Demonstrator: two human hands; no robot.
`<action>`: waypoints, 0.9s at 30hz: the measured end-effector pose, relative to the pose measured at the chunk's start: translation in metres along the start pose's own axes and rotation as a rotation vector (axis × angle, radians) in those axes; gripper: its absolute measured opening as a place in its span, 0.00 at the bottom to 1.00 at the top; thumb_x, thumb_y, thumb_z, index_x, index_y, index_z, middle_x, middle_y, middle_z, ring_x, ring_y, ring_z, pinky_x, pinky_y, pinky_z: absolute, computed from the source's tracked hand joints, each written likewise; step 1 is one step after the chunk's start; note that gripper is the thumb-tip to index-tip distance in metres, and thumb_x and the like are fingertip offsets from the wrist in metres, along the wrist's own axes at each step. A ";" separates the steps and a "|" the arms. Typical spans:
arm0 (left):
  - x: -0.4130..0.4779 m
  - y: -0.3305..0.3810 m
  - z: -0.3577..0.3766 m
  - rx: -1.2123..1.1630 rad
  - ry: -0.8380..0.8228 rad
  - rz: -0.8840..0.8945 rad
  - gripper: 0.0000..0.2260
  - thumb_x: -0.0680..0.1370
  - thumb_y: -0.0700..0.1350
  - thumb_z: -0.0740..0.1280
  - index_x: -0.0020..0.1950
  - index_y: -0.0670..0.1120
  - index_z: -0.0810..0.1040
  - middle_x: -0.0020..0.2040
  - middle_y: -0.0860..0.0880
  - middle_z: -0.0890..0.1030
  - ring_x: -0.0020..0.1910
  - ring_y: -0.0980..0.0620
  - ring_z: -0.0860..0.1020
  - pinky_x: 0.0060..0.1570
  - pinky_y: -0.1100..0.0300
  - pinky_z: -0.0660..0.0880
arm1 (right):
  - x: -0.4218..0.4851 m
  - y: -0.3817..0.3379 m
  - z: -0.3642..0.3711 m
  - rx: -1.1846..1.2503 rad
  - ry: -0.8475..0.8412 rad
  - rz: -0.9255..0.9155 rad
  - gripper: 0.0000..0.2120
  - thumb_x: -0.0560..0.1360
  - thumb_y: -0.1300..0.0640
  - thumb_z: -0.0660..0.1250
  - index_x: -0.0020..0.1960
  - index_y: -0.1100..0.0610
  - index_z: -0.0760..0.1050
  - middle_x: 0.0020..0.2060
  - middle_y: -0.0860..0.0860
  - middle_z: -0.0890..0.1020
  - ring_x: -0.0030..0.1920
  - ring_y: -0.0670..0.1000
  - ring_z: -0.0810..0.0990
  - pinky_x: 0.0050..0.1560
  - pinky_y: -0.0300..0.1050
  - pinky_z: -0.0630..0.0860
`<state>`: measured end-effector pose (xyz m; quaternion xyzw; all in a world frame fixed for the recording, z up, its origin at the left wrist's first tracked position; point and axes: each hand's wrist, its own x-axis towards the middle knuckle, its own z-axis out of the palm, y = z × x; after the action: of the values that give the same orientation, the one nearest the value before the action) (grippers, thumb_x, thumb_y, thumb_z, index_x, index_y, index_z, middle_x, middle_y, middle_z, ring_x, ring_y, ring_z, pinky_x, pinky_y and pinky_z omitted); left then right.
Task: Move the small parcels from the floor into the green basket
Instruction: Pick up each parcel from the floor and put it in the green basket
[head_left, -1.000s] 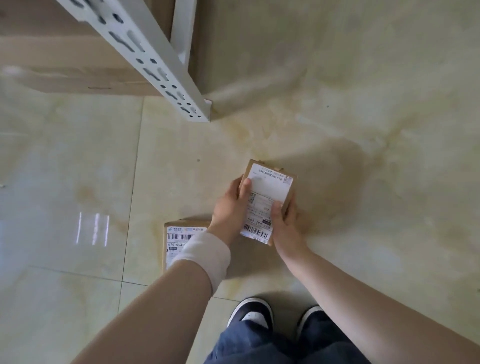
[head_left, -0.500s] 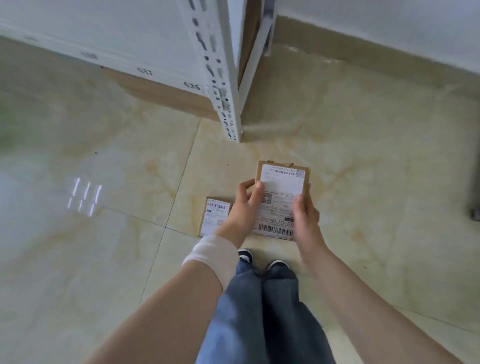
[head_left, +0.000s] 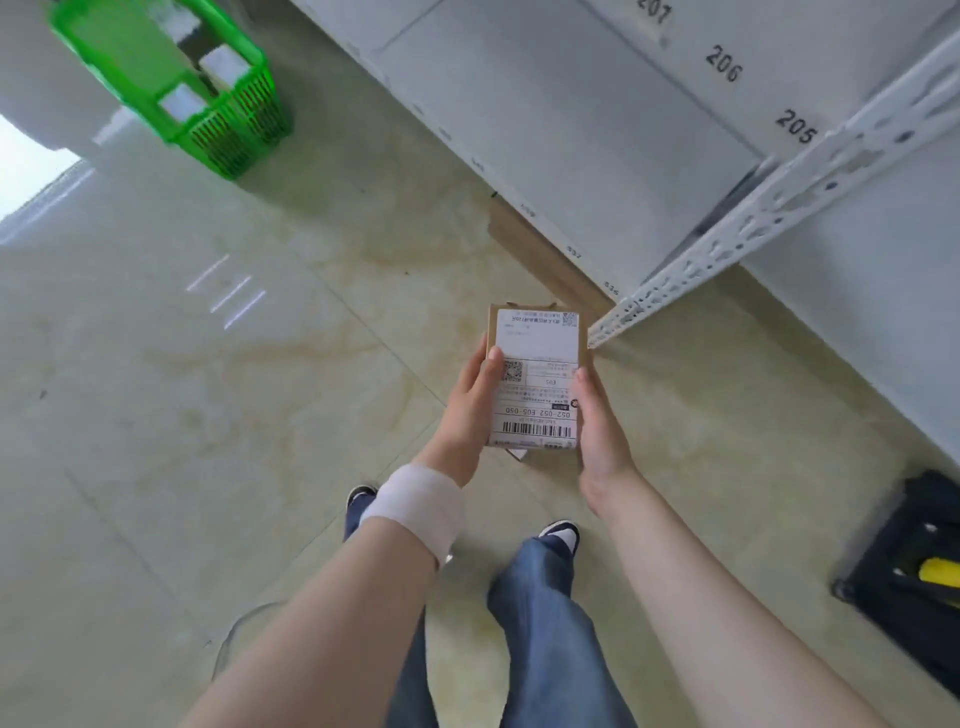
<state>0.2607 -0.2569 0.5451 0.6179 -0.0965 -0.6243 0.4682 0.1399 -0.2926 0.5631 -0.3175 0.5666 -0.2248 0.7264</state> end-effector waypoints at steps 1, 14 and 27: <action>-0.005 0.012 -0.029 -0.037 0.027 0.013 0.28 0.72 0.62 0.60 0.70 0.53 0.66 0.65 0.46 0.77 0.62 0.46 0.77 0.63 0.44 0.73 | -0.002 -0.003 0.033 -0.009 -0.019 0.008 0.25 0.80 0.48 0.54 0.75 0.54 0.57 0.68 0.56 0.73 0.65 0.54 0.75 0.61 0.50 0.76; -0.004 0.141 -0.390 -0.323 0.267 0.201 0.30 0.74 0.58 0.59 0.75 0.54 0.56 0.72 0.47 0.69 0.68 0.48 0.71 0.70 0.46 0.66 | 0.054 0.012 0.438 -0.193 -0.128 0.007 0.17 0.80 0.53 0.57 0.65 0.58 0.70 0.59 0.58 0.79 0.57 0.56 0.80 0.61 0.54 0.76; 0.090 0.324 -0.556 -0.366 0.403 0.186 0.29 0.75 0.58 0.60 0.75 0.54 0.58 0.70 0.49 0.72 0.65 0.50 0.74 0.68 0.49 0.68 | 0.175 -0.077 0.670 -0.273 -0.202 0.045 0.11 0.79 0.51 0.59 0.59 0.53 0.69 0.57 0.56 0.80 0.56 0.56 0.79 0.62 0.55 0.75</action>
<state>0.9092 -0.2415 0.5888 0.6232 0.0564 -0.4501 0.6370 0.8349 -0.3279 0.6034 -0.4214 0.5227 -0.0965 0.7348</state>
